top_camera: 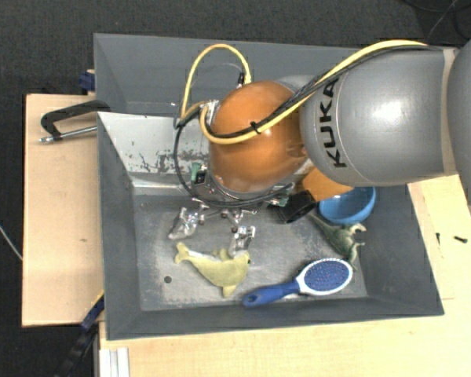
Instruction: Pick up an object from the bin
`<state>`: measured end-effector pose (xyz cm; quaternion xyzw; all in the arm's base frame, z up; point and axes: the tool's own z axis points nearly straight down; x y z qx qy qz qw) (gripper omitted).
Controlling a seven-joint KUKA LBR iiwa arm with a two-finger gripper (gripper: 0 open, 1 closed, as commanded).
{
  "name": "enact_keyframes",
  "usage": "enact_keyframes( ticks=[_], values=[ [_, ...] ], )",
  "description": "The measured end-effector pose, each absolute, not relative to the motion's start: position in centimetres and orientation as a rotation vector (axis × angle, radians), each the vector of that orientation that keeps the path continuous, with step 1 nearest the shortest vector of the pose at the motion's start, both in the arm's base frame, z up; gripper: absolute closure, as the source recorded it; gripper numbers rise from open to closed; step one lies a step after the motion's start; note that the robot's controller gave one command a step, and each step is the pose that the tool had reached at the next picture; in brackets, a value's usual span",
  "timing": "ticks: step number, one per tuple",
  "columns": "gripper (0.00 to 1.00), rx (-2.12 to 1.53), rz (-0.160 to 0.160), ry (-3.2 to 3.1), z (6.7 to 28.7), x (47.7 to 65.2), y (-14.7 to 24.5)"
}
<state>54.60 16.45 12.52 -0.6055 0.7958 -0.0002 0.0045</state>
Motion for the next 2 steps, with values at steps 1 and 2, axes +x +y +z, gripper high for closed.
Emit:
enact_keyframes(
  ticks=[1, 2],
  values=[
    [0.00, -2.334, -0.005, 2.072, 8.1, 53.4, 11.6],
    [0.00, -2.677, -0.021, 1.636, 7.8, 53.3, 15.7]
  ],
)
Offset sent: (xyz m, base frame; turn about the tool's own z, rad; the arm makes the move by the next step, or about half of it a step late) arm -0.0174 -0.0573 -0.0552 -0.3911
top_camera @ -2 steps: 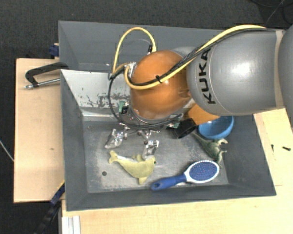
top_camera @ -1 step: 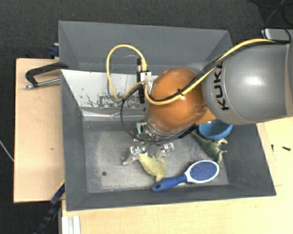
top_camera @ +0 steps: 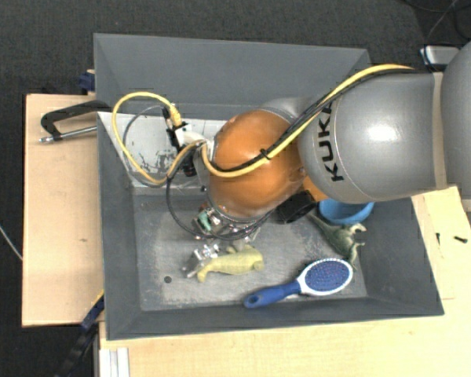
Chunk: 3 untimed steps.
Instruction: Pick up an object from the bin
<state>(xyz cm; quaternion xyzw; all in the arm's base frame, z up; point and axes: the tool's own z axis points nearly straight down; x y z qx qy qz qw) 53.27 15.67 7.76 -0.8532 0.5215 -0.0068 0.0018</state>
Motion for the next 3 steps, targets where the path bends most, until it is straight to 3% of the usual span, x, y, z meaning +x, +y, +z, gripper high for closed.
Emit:
enact_keyframes(
  ticks=[1, 2, 3],
  values=[
    [1.00, -2.672, -0.016, 1.636, 7.6, 53.2, 15.8],
    [1.00, -2.666, -0.009, 1.642, 14.4, 53.5, 16.0],
    [1.00, -2.664, -0.004, 1.649, 16.9, 53.6, 16.1]
  ],
)
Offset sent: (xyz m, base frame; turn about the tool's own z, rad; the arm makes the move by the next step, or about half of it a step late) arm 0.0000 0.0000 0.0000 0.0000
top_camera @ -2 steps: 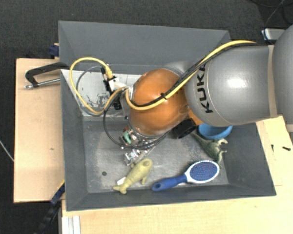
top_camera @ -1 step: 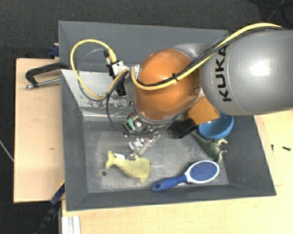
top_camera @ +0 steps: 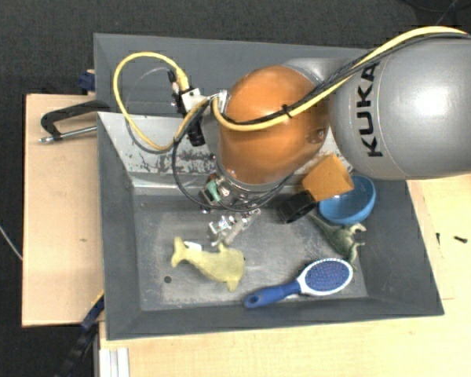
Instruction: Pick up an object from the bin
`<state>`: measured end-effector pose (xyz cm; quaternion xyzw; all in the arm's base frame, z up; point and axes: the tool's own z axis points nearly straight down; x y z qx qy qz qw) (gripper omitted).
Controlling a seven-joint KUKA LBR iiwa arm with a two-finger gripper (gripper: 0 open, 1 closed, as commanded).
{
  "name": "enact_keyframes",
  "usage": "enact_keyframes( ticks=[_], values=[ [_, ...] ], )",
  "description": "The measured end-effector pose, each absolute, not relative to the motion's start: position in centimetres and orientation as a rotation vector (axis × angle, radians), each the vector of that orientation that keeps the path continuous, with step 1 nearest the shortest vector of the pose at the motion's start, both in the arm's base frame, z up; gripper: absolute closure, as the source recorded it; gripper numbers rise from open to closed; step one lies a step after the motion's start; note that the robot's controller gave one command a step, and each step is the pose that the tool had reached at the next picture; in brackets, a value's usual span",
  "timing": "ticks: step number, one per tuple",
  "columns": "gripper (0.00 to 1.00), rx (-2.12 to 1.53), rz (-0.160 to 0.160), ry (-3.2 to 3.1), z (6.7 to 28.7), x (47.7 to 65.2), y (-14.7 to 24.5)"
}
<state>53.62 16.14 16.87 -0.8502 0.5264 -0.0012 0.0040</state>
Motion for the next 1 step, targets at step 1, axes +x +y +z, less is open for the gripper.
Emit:
enact_keyframes(
  ticks=[1],
  values=[
    [1.00, -2.661, -0.005, 1.655, 19.96, 53.74, 16.34]
  ],
)
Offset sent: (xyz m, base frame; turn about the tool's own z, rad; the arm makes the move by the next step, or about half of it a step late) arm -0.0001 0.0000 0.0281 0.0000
